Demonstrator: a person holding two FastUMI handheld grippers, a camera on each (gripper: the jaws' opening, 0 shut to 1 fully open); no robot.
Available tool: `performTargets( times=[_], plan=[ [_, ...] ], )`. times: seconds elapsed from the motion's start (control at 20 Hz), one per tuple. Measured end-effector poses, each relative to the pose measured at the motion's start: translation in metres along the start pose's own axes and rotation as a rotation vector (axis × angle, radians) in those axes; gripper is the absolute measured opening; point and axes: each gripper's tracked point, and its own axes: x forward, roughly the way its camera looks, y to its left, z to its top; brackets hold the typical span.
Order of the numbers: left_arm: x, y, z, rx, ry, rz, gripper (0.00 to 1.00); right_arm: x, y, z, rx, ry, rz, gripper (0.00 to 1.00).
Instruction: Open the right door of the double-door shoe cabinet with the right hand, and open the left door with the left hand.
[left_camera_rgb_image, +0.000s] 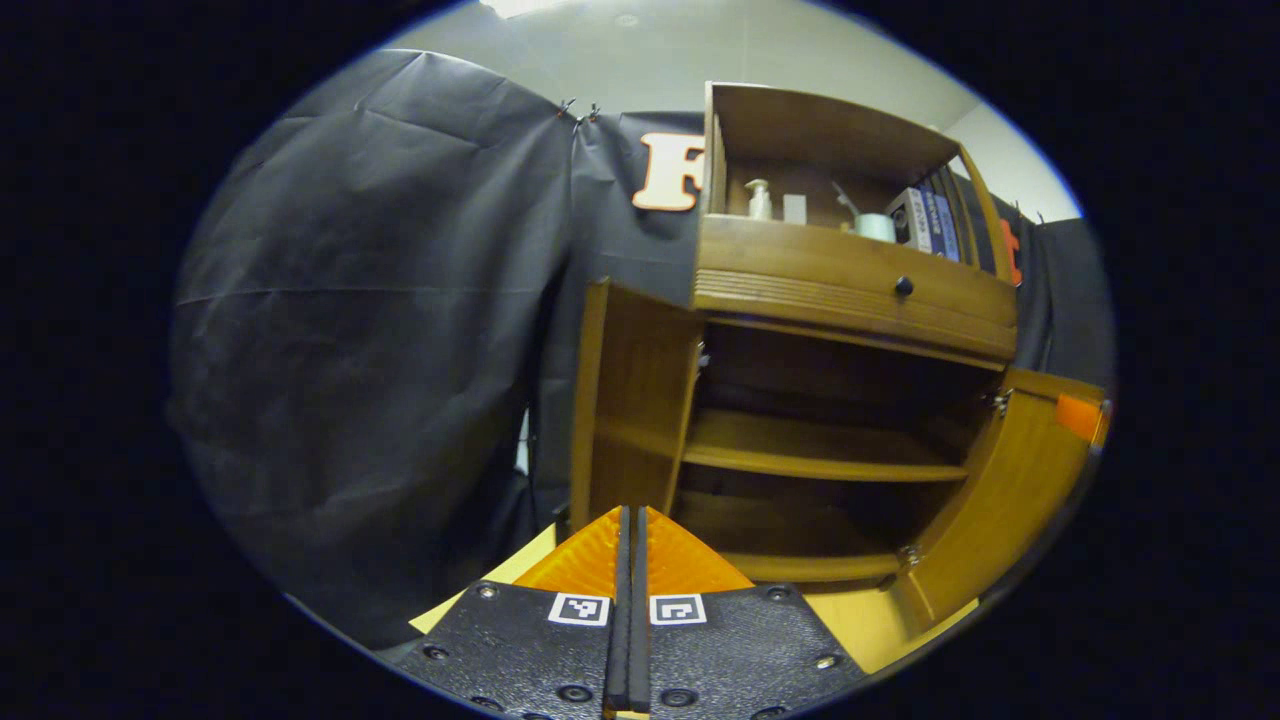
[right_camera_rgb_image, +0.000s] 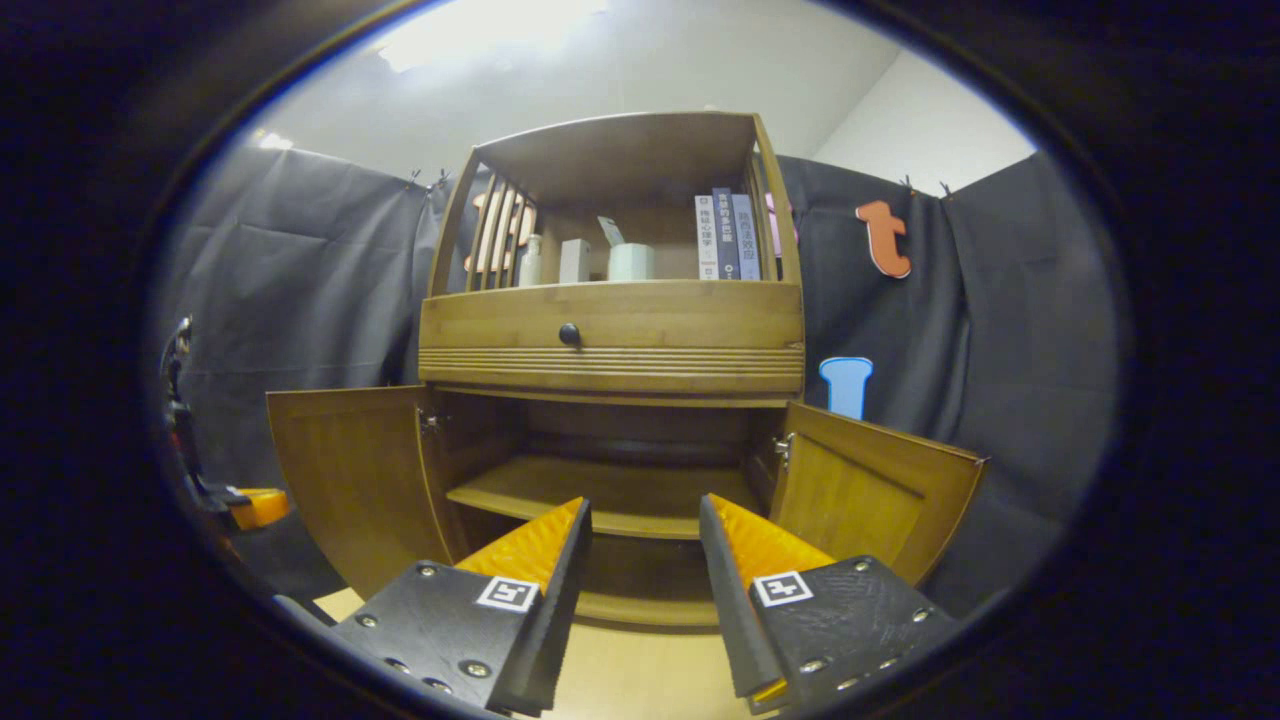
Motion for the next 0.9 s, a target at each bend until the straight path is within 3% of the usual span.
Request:
performTargets(
  times=[0.05, 0.25, 0.45, 0.5, 0.55, 0.6, 0.7, 0.75, 0.9],
  plan=[
    [0.0, -0.008, 0.006, 0.005, -0.012, -0.023, 0.01, -0.002, -0.003, 0.002, -0.009, -0.005, -0.008, 0.64],
    [-0.003, -0.042, 0.031, 0.035, -0.04, -0.116, 0.01, -0.011, -0.014, 0.018, -0.032, -0.033, -0.053, 0.6],
    [-0.006, -0.077, 0.055, 0.06, -0.075, -0.218, 0.0, -0.019, -0.019, 0.045, -0.06, -0.081, -0.105, 0.63],
    [-0.008, -0.087, 0.06, 0.06, -0.089, -0.249, 0.0, -0.022, -0.019, 0.053, -0.063, -0.093, -0.115, 0.6],
    [-0.008, -0.095, 0.067, 0.063, -0.103, -0.274, 0.05, -0.025, -0.019, 0.06, -0.065, -0.104, -0.126, 0.6],
    [-0.01, -0.101, 0.072, 0.071, -0.116, -0.291, 0.0, -0.028, -0.017, 0.067, -0.063, -0.116, -0.133, 0.63],
    [-0.012, -0.112, 0.082, 0.078, -0.137, -0.325, 0.17, -0.031, -0.015, 0.08, -0.055, -0.137, -0.143, 0.6],
    [-0.014, -0.116, 0.086, 0.077, -0.145, -0.339, 0.14, -0.032, -0.014, 0.085, -0.046, -0.145, -0.144, 0.6],
    [-0.016, -0.123, 0.096, 0.074, -0.174, -0.36, 0.5, -0.032, -0.011, 0.096, -0.011, -0.161, -0.151, 0.6]
  ],
)
